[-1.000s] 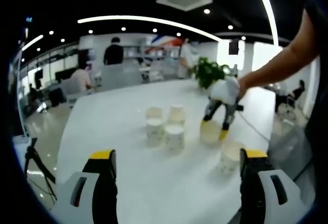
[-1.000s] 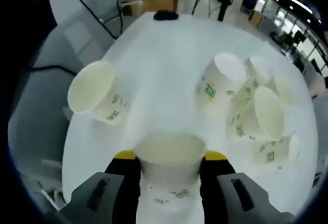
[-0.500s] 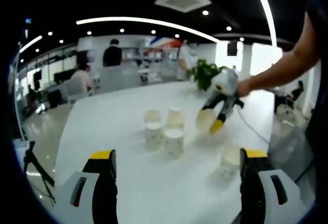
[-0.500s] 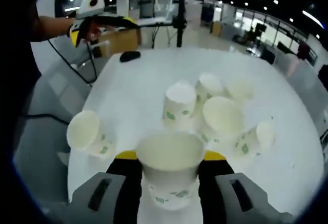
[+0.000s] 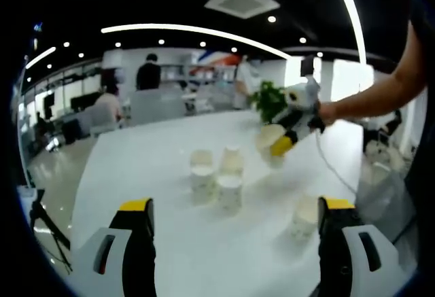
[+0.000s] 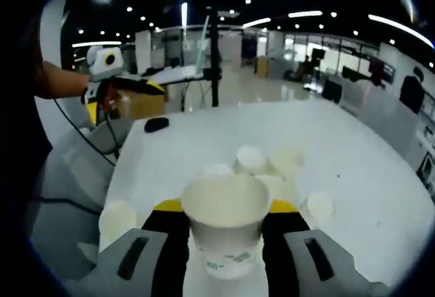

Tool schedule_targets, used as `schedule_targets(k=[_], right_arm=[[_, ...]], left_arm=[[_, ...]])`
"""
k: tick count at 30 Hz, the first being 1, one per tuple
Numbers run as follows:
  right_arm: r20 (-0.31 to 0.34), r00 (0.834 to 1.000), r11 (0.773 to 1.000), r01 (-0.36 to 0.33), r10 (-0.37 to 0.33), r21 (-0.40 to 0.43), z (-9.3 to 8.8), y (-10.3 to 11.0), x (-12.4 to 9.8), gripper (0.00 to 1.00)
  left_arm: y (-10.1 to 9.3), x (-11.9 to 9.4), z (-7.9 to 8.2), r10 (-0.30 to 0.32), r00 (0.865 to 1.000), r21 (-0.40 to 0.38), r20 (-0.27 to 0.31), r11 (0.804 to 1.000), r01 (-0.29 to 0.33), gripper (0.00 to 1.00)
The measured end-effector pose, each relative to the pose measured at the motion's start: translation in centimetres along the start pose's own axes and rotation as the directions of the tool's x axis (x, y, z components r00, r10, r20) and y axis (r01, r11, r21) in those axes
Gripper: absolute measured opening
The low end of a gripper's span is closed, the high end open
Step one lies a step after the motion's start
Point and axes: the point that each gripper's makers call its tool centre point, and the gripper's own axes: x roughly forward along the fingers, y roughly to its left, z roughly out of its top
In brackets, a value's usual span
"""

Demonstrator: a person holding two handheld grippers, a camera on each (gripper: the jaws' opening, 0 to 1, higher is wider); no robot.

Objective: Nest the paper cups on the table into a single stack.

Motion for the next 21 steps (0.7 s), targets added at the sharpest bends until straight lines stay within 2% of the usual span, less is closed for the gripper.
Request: schedule_targets(k=[4, 8, 13, 15, 16, 21], right_arm=[[0.128, 0.99, 0.998, 0.046, -0.052, 0.05, 2.6, -0.8, -0.7, 0.38], [0.246, 0.963, 0.991, 0.082, -0.106, 0.108, 4.8, -1.5, -1.6, 0.38], [0.319, 0.933, 0.982, 0.133, -0.17, 0.136, 6.0, -2.4, -2.5, 0.39], [0.37, 0.91, 0.976, 0.13, -0.187, 0.172, 6.8, -2.5, -2.9, 0.39], [0.372, 0.909, 0.976, 0.133, -0.189, 0.172, 6.8, -2.6, -3.0, 0.39], [0.42, 0.878, 0.968, 0.157, -0.228, 0.197, 7.6, -2.9, -3.6, 0.39]], left_arm=[[-0.1, 0.1, 0.2, -0.003, 1.0, -0.004, 0.004, 1.0, 0.003, 0.98], [-0.2, 0.1, 0.3, -0.007, 1.0, -0.002, 0.004, 1.0, 0.007, 0.98], [-0.1, 0.3, 0.6, -0.013, 1.0, 0.003, 0.005, 1.0, 0.013, 0.98], [-0.2, 0.4, 0.8, -0.015, 1.0, 0.005, 0.007, 1.0, 0.015, 0.98], [-0.2, 0.4, 0.9, -0.015, 1.0, 0.005, 0.008, 1.0, 0.015, 0.98], [-0.6, 0.6, 1.1, -0.024, 1.0, 0.0, 0.008, 1.0, 0.024, 0.98]])
